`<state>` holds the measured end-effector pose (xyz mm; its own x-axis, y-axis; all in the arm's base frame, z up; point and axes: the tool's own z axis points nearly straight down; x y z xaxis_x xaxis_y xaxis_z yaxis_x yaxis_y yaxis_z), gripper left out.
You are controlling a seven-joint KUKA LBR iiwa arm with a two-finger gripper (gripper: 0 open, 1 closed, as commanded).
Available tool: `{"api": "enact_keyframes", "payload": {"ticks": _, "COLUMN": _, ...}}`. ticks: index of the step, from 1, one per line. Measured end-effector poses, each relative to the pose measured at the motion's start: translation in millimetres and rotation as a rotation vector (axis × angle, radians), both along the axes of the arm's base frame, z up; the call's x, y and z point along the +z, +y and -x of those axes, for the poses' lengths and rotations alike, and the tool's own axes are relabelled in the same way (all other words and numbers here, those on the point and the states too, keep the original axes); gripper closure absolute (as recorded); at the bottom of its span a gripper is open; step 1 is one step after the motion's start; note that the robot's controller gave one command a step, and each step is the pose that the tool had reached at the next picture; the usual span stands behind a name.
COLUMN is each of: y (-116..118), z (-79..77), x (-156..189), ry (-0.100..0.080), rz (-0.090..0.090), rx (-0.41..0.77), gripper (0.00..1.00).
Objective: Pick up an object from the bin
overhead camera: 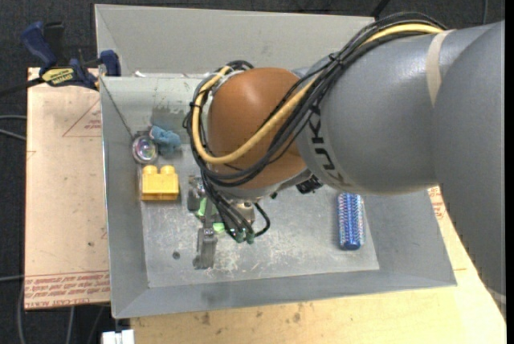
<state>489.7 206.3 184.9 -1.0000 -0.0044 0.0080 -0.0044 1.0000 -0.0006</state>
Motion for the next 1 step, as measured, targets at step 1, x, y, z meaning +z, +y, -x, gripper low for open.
{"api": "enact_keyframes", "payload": {"ticks": 1, "y": -71.7, "z": -54.7, "x": -58.6, "ry": -0.007, "rz": 0.000, "rx": 0.239, "gripper": 0.00}}
